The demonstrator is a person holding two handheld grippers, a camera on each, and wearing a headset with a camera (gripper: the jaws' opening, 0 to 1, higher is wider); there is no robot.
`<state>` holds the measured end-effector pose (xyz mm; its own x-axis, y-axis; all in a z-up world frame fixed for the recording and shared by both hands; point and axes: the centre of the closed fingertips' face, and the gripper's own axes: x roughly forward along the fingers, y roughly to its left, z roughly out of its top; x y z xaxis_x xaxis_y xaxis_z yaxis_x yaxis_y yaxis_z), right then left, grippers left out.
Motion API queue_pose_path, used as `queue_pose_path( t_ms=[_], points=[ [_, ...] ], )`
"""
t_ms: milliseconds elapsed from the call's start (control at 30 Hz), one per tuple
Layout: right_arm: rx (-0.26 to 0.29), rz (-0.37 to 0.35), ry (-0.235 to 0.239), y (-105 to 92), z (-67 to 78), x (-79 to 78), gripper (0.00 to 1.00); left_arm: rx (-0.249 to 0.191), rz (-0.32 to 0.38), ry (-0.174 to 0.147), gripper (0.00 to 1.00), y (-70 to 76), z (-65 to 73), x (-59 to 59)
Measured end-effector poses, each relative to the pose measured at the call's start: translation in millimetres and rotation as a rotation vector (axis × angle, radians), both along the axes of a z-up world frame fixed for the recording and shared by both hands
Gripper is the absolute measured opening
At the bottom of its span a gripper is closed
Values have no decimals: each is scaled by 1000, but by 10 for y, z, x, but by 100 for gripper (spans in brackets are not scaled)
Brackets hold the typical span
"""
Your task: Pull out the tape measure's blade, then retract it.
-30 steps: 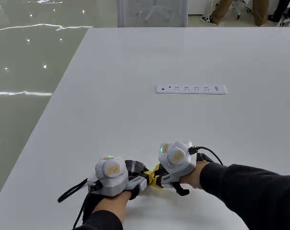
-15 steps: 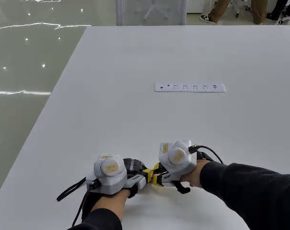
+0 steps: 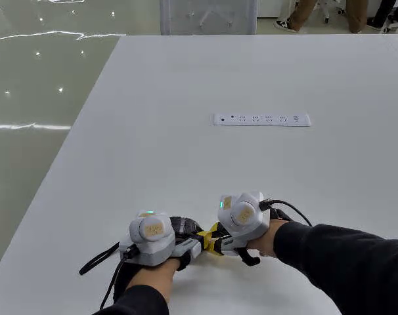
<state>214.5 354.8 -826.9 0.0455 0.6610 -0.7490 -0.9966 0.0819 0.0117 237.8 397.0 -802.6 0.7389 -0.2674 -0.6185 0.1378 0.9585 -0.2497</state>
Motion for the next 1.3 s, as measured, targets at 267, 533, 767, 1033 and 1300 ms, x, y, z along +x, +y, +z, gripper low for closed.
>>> queue_pose_path(
  t_ms=[267, 533, 767, 1033, 1300],
  points=[
    [-6, -32, -4, 0, 1, 4, 13, -7, -75, 1, 65, -25, 8, -24],
    [-14, -78, -26, -185, 36, -6, 22, 54, -338, -80, 84, -92, 209, -7],
    [44, -160, -36, -386, 203, -13, 33, 34, -422, -119, 100, -19, 344, -49],
    [97, -242, -72, -803, 470, 5, 39, -29, -454, -174, 100, 127, 477, -181],
    [104, -337, -96, -1380, 589, -109, 47, -56, -412, -172, 100, 477, 528, -284]
  ],
)
